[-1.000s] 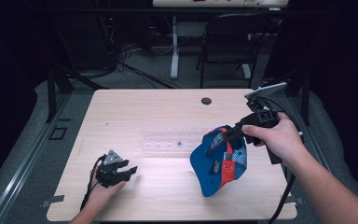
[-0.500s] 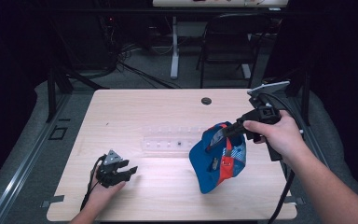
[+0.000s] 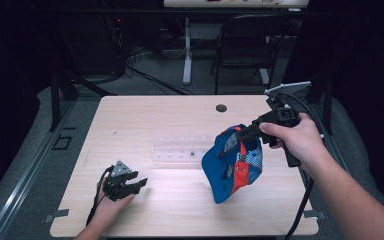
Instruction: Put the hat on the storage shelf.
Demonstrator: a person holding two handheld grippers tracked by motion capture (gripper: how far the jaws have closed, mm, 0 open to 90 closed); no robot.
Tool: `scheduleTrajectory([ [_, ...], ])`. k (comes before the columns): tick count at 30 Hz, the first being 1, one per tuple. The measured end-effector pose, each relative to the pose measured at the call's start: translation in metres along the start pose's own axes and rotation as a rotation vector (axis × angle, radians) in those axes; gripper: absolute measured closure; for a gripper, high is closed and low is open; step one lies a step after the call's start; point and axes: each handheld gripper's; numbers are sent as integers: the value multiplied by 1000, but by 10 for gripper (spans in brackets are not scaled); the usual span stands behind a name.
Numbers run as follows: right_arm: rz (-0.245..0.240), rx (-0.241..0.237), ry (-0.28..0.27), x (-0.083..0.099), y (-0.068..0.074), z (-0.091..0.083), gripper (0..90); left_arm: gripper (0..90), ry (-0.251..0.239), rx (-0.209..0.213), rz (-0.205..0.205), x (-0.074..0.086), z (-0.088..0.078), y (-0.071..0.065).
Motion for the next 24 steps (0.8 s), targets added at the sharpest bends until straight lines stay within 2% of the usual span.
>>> scheduleTrajectory([
  [3, -4, -5, -3, -3, 2, 0, 794, 509, -1, -1, 0, 0, 0, 0],
  [4, -13, -6, 13, -4, 2, -1, 794, 509, -2, -1, 0, 0, 0, 0],
  [10, -21, -16, -20, -10, 10, -1, 794, 505, -2, -3, 2, 0, 0, 1],
  [18, -38, -22, -24, -21, 18, -2, 793, 504, -3, 0, 2, 0, 0, 1],
  [24, -33, -28, -33, -27, 23, -1, 794, 504, -4, -1, -1, 0, 0, 0],
])
Point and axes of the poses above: each handheld gripper's, and its own axes: z roughly forward along the jaws, x roughly out of its underside, y roughly to its left, and after that the axes turned 6 degrees about -z, right-handed
